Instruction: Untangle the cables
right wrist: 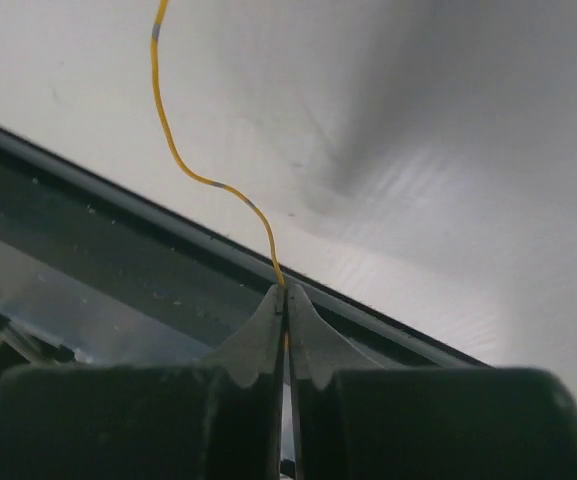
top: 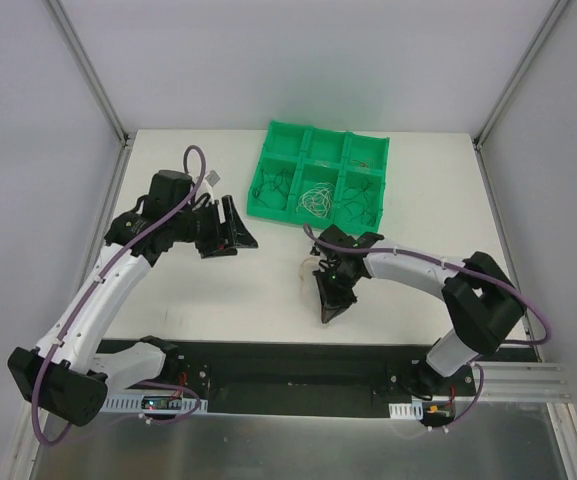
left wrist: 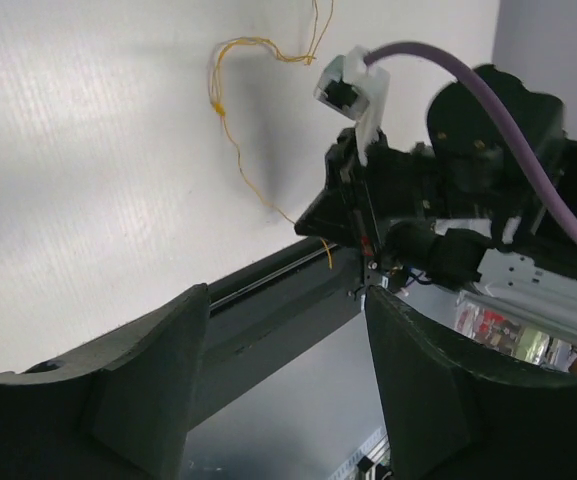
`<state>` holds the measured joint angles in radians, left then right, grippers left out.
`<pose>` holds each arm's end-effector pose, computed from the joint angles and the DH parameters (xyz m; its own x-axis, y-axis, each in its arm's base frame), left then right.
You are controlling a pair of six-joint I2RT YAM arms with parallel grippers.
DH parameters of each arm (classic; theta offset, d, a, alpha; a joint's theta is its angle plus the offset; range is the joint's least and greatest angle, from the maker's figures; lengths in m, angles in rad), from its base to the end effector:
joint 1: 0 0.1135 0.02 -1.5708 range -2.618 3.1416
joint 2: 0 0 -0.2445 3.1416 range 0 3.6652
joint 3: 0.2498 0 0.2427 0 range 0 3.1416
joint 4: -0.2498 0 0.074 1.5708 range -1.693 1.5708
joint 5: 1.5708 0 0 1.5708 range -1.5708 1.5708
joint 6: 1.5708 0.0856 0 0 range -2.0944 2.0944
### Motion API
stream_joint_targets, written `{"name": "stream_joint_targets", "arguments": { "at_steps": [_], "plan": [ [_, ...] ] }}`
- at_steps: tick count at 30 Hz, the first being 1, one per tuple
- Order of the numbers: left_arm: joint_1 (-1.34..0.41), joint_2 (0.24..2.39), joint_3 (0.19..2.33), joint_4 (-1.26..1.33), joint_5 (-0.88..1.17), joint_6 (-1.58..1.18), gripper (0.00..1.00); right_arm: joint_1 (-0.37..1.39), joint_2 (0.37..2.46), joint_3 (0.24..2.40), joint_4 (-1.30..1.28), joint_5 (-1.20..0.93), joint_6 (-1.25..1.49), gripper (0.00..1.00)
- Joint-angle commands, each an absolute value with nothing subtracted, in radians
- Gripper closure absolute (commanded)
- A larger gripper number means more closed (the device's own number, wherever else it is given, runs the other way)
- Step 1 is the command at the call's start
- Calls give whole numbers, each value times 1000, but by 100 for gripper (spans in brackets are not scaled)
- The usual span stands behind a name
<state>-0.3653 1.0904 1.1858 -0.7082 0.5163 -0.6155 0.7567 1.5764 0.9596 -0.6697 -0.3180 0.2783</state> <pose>0.2248 -0.1312 0.3271 -0.8358 -0.2179 -0.5040 0.2515 0.6640 -0.7041 0.1936 0.2196 0.1218 -0.8677 -0.4604 -0.1872 -0.4966 0.7872 0.3656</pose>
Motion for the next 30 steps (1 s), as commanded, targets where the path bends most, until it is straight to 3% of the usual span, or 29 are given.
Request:
{"name": "stream_joint_targets", "arguments": {
  "at_steps": [1,4,6,8,11,18,23,30],
  "plan": [
    [-364,1083,1063,-666,471,-690,35,825,1595,1000,-614,-463,167,89],
    [-365,1147,1006,-632,511,-709,35,812,1540,974,-604,-446,176,56],
    [-365,1189,971,-586,534,-712,34,799,1499,959,-601,-428,183,40],
    [-367,1235,963,-545,540,-707,37,772,1471,953,-601,-419,190,33],
    [-391,1322,983,-476,577,-654,54,713,1471,954,-589,-439,216,32],
    [-500,1580,1072,-460,581,-494,51,630,1508,1014,-555,-495,271,33],
    [-522,1683,1062,-462,562,-489,64,615,1526,1019,-555,-514,276,34],
    [-540,1723,1057,-459,549,-474,67,611,1569,1040,-552,-523,273,35]
  ]
}}
